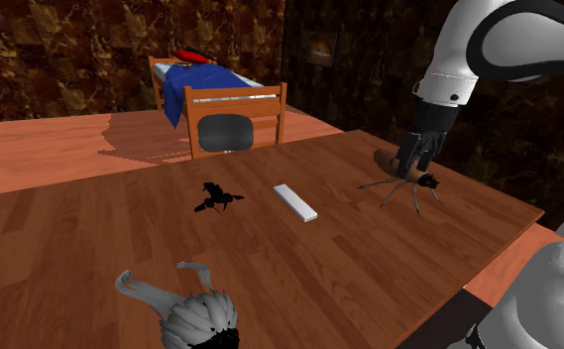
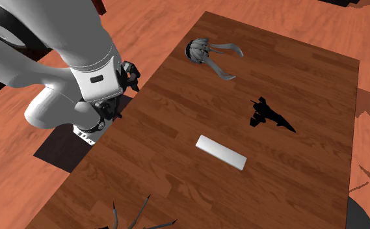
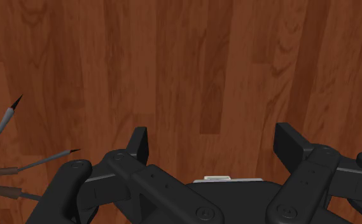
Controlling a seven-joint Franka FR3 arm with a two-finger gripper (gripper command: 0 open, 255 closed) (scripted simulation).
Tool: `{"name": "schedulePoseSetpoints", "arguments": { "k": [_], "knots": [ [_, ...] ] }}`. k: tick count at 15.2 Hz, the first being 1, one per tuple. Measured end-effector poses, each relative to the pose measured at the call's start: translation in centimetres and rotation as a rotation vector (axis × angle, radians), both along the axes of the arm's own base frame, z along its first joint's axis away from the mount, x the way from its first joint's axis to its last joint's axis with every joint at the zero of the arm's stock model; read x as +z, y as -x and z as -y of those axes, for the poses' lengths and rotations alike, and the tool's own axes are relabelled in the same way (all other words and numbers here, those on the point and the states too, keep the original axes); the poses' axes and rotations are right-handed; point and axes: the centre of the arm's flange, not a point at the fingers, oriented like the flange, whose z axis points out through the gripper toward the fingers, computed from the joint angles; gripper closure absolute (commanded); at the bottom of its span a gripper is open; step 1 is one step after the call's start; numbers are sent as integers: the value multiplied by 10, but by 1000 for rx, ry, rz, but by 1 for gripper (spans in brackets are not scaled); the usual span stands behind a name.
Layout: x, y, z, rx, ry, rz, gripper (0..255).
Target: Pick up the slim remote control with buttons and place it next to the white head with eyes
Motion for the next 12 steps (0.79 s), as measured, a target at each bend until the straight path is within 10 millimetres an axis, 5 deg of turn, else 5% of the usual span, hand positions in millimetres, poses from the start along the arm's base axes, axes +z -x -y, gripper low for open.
{"name": "schedulePoseSetpoints", "arguments": {
  "k": [3, 12],
  "knots": [
    [-9, -12, -3, -3, 3, -1, 0],
    [-71, -108, -23, -26, 28, -2, 0]
  ]
}}
